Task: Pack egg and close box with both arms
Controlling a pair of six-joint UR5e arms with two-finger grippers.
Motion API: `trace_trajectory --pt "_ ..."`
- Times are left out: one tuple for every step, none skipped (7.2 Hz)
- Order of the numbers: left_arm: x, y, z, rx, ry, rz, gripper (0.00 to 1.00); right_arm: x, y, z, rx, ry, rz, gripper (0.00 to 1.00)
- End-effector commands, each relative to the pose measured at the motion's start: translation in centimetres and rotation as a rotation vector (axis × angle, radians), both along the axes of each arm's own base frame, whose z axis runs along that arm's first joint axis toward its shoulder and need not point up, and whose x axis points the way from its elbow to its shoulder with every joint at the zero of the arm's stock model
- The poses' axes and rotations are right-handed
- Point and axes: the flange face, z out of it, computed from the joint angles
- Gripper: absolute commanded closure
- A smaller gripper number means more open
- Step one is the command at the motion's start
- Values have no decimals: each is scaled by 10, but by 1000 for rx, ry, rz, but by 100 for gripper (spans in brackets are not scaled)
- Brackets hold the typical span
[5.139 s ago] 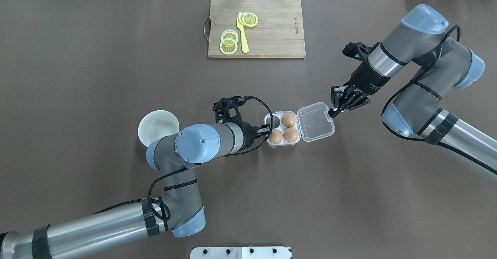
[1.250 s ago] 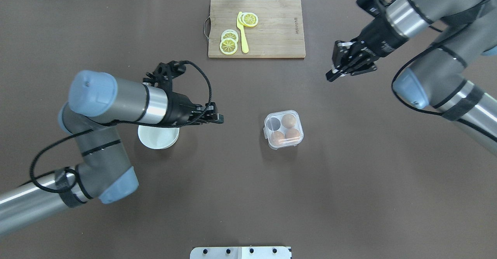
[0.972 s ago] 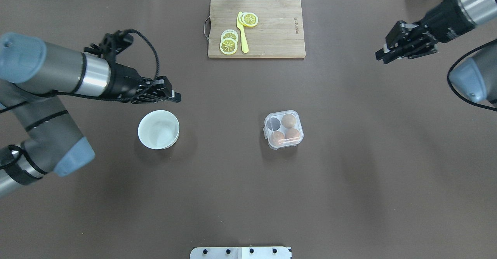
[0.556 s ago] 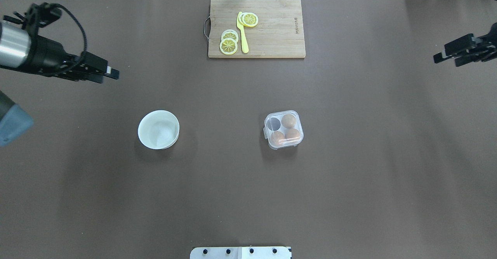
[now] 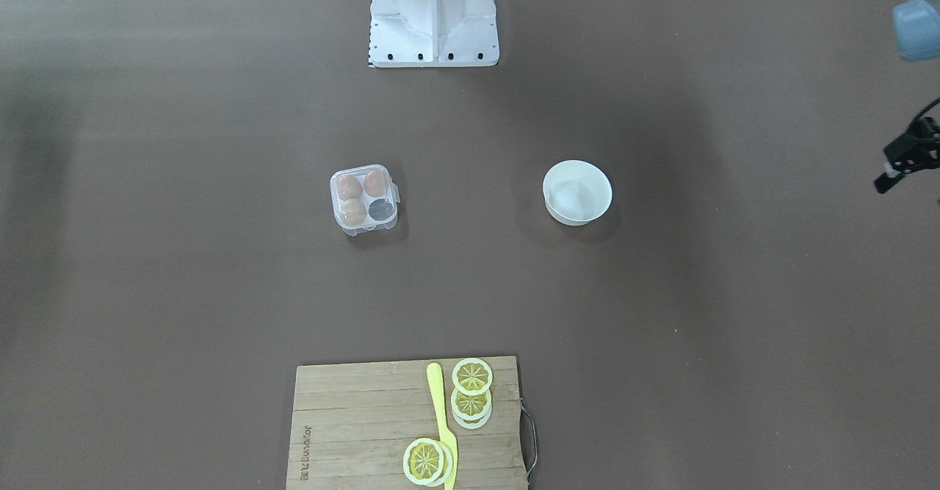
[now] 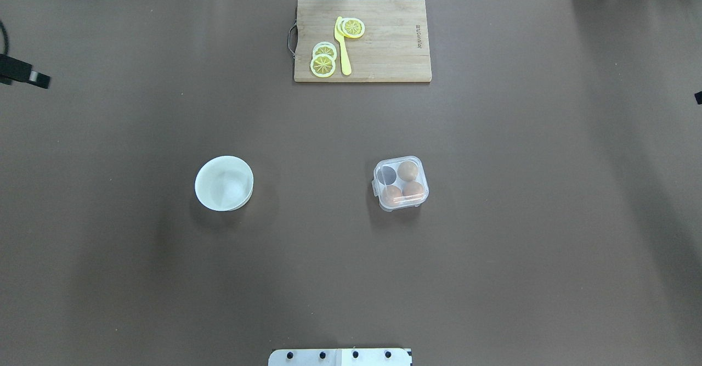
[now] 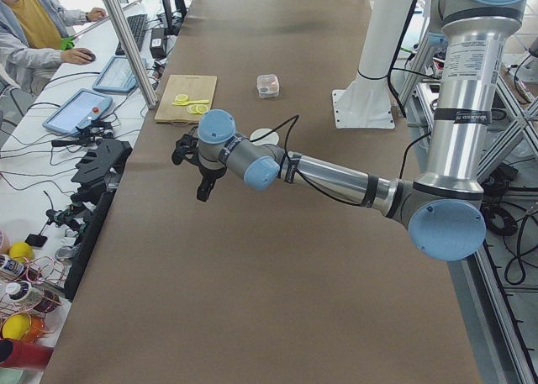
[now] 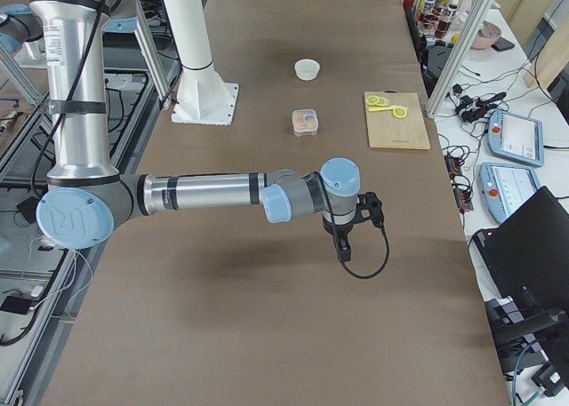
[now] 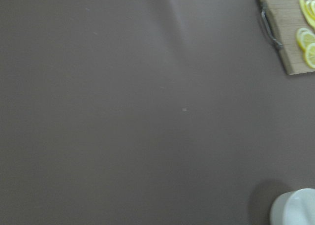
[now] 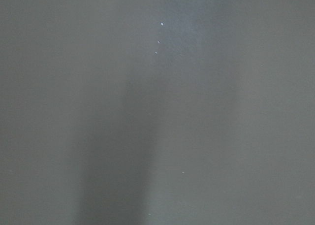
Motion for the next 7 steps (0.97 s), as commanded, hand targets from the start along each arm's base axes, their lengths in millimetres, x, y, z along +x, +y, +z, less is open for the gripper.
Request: trace_trajectory --pt "-52 35 70 -103 -190 70 2 23 10 43 10 81 -71 0" --pt "-56 50 84 -66 -219 48 2 24 6 39 -28 85 -76 0" --pt "-54 58 100 -66 -212 53 2 24 -9 23 -60 79 -91 0" --pt "-54 58 104 -71 -211 55 2 25 -14 23 -54 91 -115 0" --pt "-54 57 99 -63 -210 54 2 26 -12 25 -56 92 -117 0" --pt "-54 55 93 -51 -210 53 2 26 -11 27 -57 93 -117 0" --pt "-54 57 94 -53 -209 55 2 26 -10 26 -56 93 -117 0"
